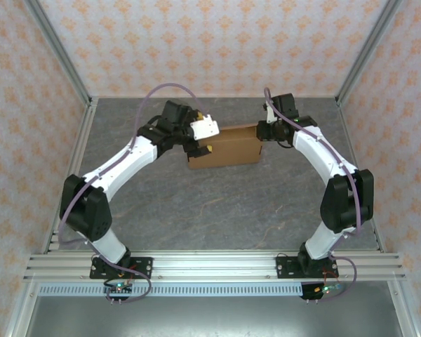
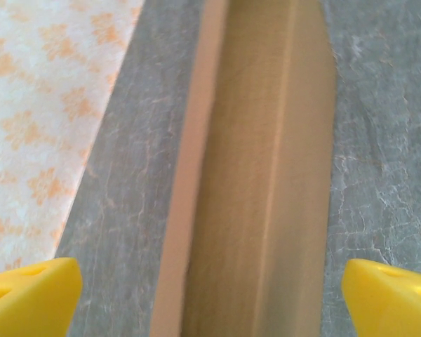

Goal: Fold the paper box

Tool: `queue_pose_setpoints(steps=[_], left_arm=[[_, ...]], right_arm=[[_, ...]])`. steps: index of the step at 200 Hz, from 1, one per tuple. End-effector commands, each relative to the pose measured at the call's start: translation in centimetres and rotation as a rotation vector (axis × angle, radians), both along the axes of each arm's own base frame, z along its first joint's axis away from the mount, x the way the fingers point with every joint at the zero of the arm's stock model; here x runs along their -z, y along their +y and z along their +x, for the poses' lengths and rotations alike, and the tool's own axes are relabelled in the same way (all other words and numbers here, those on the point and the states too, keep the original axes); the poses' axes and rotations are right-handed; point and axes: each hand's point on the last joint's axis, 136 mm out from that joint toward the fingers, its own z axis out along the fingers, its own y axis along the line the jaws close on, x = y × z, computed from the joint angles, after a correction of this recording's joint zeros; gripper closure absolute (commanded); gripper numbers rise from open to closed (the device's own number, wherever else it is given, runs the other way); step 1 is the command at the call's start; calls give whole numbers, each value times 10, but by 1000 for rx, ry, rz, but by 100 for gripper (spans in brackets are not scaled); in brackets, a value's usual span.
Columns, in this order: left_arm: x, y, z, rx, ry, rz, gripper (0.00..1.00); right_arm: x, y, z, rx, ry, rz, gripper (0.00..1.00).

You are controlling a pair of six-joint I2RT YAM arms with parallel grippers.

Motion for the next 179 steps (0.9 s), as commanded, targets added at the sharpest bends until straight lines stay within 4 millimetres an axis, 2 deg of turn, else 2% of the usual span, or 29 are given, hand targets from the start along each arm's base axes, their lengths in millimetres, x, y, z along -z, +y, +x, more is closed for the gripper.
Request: queue_pose_setpoints(steps=[1, 35, 73, 111, 143, 179], left_arm=[[13, -5, 11, 68, -76, 149, 5], [33, -6, 21, 57, -114, 237, 12], [33, -5, 20, 41, -175, 257, 26], [32, -5, 13, 18, -248, 249, 45], [37, -7, 5, 23, -258, 242, 46], [49, -5, 8, -8, -205, 258, 44]], right_arm=[[31, -6, -13, 1, 113, -40, 78], [31, -6, -13, 2, 114, -37, 78], [31, -7, -13, 2, 118, -40, 77], [31, -6, -14, 1, 122, -35, 77], [27, -5, -14, -3, 120, -26, 75], [13, -3, -16, -12, 100, -6, 69]])
